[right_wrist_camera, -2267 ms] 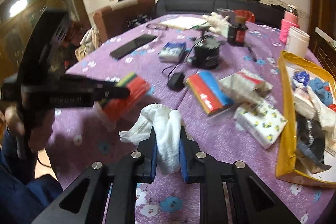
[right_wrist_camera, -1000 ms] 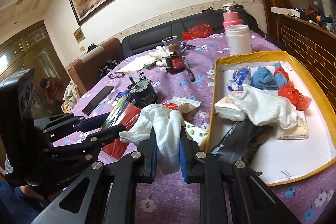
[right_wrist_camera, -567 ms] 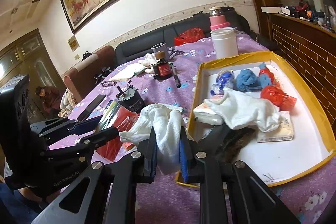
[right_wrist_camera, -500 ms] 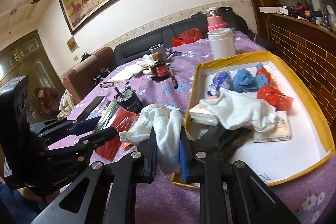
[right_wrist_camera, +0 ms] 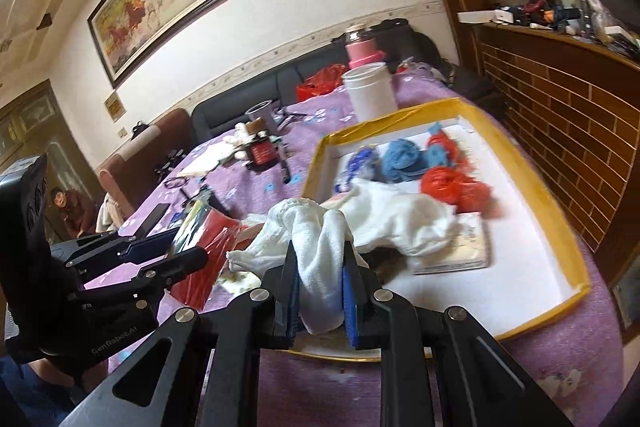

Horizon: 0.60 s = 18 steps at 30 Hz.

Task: Organize soft objects
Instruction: 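Carry rainbow packet with left while right carries white cloth into the tray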

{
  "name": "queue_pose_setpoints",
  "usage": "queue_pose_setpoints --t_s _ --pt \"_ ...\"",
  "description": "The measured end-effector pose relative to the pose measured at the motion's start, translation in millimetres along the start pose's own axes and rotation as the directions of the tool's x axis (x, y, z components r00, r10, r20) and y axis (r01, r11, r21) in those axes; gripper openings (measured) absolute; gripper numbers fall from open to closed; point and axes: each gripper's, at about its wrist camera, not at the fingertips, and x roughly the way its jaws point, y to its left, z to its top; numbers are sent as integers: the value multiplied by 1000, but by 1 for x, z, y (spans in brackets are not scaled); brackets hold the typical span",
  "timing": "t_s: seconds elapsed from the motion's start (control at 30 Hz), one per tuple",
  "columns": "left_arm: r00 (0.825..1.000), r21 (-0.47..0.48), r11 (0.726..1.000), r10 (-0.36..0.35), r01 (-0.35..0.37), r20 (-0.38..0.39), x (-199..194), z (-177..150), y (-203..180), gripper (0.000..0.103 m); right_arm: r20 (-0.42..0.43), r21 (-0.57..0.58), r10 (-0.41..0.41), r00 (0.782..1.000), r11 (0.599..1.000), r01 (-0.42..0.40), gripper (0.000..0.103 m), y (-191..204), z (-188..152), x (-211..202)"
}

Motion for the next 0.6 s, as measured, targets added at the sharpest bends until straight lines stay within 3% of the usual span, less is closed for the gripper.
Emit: queue_pose_setpoints --t_s 0.37,0.6 --pt "988 -24 989 -146 145 -50 34 23 -31 27 10 79 -83 997 994 81 19 -48 8 -10" --pt "977 -17 980 -197 196 -77 63 33 -55 28 -28 109 -131 991 985 133 19 -70 9 0"
